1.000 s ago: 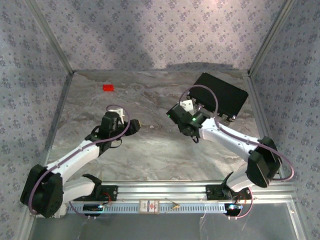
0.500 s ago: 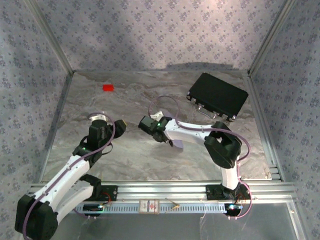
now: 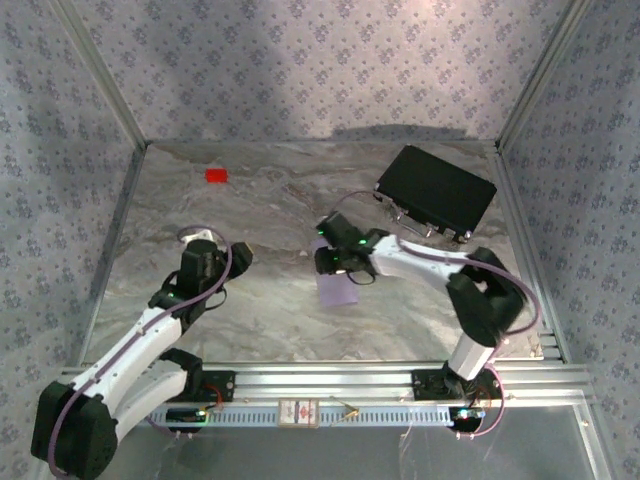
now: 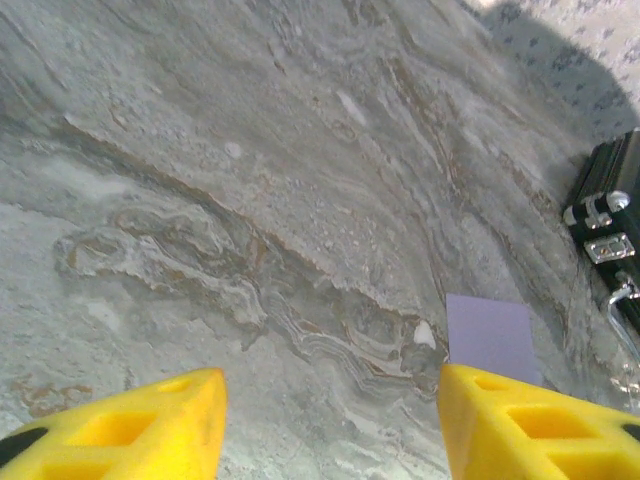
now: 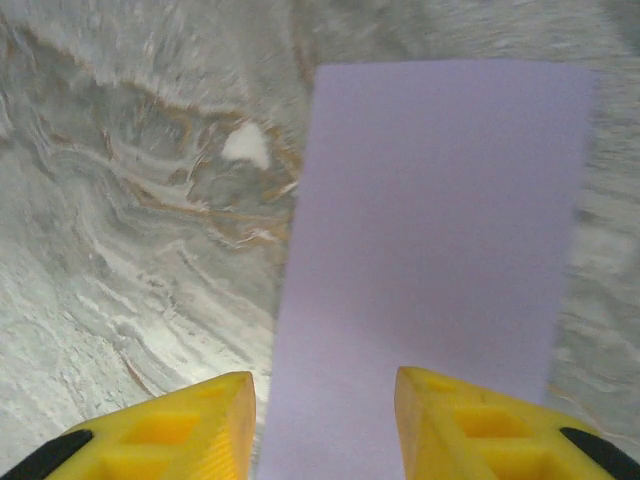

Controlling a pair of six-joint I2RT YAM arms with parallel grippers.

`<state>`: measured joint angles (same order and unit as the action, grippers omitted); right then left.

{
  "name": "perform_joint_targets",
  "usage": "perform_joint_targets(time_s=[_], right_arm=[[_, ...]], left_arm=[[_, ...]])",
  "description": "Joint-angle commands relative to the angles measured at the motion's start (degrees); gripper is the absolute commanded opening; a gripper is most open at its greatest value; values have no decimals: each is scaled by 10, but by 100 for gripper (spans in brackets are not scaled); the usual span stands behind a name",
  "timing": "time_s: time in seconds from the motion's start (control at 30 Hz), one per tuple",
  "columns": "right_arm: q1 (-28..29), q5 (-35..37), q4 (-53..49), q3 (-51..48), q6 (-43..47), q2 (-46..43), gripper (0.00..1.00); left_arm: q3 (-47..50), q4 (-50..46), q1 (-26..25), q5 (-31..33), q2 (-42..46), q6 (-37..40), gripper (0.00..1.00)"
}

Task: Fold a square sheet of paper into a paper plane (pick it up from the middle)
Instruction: Turn over the paper at the center of the table.

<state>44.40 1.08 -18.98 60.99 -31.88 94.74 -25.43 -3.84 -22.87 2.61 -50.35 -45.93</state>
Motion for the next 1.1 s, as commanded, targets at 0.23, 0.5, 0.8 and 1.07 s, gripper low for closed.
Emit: perform_joint_targets(time_s=[0.23, 0.5, 0.8, 1.07], right_arm=[[-143, -250, 204, -182, -95, -68, 20], [-150, -311, 244, -174, -123, 13, 10], [-161, -317, 275, -205, -141, 42, 9], [-162, -313, 299, -222, -160, 41, 9]], left_arm=[[-57, 70, -4, -166, -153, -4, 37], [-109, 112, -39, -255, -277, -22, 34], [-150, 106, -61, -311, -358, -19, 40], [-208, 101, -91, -350, -453, -34, 35]])
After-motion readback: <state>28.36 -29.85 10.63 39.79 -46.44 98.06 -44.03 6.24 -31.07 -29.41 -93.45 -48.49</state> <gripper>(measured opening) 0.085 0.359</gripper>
